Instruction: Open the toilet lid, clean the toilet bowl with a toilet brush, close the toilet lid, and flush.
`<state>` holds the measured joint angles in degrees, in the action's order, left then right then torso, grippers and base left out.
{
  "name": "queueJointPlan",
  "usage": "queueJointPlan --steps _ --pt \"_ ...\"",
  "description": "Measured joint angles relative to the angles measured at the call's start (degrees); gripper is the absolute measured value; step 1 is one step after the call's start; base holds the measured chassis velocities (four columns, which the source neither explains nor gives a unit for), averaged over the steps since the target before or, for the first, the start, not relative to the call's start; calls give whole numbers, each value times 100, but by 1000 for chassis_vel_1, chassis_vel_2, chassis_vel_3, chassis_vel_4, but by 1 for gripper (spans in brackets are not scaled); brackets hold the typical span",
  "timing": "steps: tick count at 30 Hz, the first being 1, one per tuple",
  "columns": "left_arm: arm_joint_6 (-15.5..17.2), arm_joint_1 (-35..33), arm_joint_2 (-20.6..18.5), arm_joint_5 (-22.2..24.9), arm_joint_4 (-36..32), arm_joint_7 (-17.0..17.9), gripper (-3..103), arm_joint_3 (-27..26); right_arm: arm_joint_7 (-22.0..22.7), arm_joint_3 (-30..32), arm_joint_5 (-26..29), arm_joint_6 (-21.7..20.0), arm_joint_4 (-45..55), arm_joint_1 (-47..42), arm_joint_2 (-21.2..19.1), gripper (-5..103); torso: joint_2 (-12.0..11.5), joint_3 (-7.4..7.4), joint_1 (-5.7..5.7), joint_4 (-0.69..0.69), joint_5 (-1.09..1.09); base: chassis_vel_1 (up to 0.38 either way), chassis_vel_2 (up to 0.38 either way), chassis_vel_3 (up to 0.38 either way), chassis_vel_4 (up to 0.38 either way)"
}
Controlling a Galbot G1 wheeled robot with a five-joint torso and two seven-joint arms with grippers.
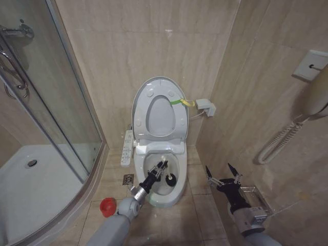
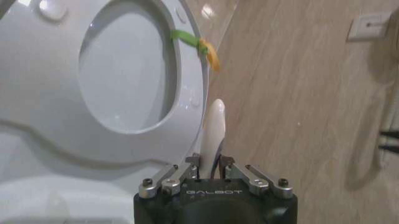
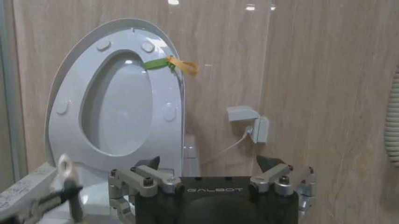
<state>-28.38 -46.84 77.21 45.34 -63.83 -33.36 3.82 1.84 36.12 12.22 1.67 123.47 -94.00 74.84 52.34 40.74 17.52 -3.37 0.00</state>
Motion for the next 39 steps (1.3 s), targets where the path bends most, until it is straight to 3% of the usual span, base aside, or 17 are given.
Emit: queueJointPlan --steps 3,7,11,23,30,39 --pt "25 7 4 24 1 17 19 1 1 0 0 0 0 0 0 100 0 0 0 0 0 0 0 0 0" --pt "-116 12 131 -105 671 -131 19 -1 0 0 0 0 0 -1 0 100 0 0 0 4 0 0 0 0 0" --pt "-188 -20 196 -203 922 -204 19 -8 1 0 0 0 0 -1 0 100 0 -1 -1 4 1 0 0 0 0" --pt "90 -33 23 127 -23 73 19 94 -1 0 0 0 0 0 0 100 0 0 0 0 0 0 0 0 0" --pt "-80 4 229 -88 748 -96 19 32 -1 0 0 0 0 0 0 100 0 -1 0 2 1 0 0 0 0" --pt "-52 -9 74 -37 461 -53 19 -14 0 0 0 0 0 0 0 100 0 0 0 1 0 0 0 0 0"
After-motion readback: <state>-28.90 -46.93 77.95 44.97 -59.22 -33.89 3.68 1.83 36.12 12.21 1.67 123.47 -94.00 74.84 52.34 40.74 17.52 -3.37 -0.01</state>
